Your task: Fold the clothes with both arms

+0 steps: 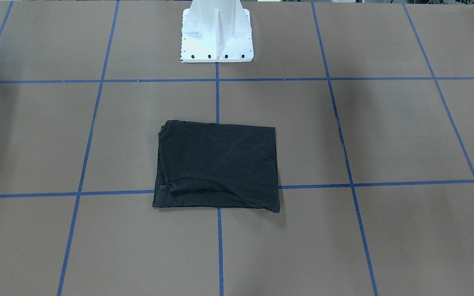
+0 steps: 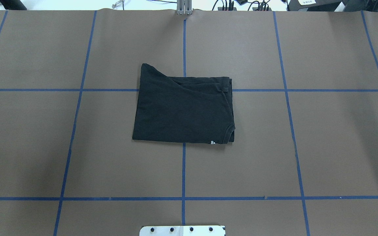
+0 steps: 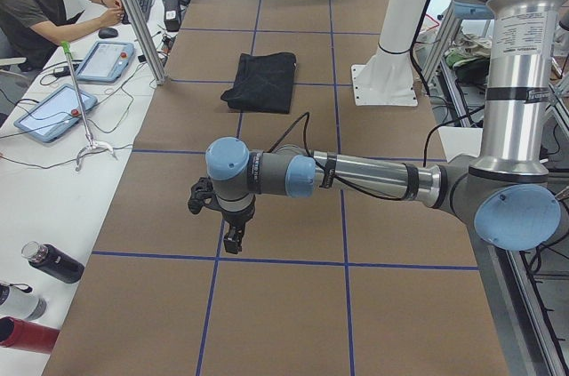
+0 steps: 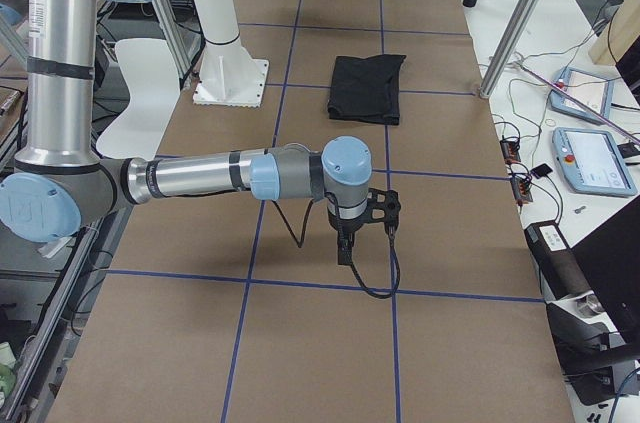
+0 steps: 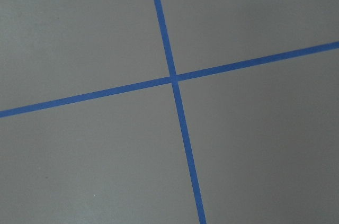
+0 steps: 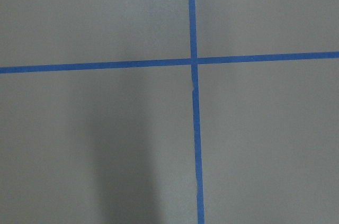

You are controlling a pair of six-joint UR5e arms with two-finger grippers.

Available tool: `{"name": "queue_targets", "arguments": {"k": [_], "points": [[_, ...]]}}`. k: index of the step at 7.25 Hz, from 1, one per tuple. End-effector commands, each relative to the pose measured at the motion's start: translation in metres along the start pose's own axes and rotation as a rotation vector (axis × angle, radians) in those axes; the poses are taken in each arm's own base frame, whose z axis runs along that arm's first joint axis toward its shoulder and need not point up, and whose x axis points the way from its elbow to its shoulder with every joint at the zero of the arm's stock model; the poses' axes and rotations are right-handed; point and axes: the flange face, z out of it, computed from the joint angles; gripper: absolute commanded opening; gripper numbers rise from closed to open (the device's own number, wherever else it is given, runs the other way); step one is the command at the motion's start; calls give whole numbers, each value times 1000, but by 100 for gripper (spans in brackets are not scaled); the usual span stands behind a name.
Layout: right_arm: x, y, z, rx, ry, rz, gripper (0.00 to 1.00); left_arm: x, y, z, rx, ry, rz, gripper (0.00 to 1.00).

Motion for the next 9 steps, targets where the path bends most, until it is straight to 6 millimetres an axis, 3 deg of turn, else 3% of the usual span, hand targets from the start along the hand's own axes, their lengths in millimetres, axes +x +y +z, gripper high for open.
{"name": "queue_targets", "arguments": {"k": [1, 9], "points": [[1, 1, 1, -2, 1, 5, 100, 0, 1, 0, 2, -5, -42, 99], [2, 2, 1, -3, 3, 6, 100, -3, 0, 4, -6, 0, -106, 99]]}}
